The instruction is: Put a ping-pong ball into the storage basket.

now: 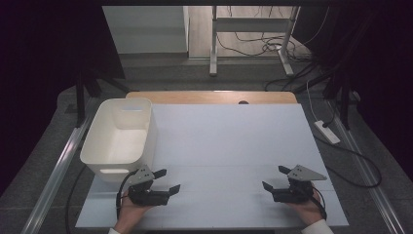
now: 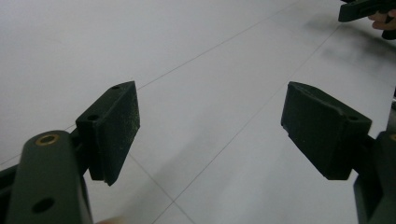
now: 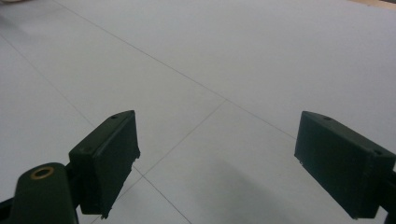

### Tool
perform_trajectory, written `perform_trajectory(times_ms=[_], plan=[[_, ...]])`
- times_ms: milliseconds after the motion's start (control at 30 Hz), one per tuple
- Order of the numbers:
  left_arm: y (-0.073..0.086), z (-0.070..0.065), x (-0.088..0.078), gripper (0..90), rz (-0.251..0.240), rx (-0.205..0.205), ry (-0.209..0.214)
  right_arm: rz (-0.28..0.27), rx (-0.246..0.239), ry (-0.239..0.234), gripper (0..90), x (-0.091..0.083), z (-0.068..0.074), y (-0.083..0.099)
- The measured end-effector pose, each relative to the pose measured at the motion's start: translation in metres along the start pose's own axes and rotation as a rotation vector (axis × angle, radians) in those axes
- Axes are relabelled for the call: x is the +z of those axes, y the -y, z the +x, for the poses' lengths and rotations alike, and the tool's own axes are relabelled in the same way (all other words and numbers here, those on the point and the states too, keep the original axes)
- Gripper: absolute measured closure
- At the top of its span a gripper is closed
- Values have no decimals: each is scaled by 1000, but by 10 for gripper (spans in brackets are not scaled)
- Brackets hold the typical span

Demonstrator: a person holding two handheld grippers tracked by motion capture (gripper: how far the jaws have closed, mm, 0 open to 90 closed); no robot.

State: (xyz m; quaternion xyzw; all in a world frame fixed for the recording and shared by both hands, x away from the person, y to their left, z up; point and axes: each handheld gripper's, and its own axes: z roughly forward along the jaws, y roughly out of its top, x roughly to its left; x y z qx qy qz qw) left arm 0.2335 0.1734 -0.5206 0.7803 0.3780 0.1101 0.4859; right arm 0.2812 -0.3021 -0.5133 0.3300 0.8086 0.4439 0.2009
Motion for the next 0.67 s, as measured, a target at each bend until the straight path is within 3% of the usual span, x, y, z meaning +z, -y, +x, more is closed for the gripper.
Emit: perform_trajectory(times_ms=[300,667], plan=[[11,3,-4,205,5,-11,-25,-1,-2,-9,133,0,1,0],[8,1,-5,205,-5,-4,-25,-1,-11,-48,133,1,2,0]])
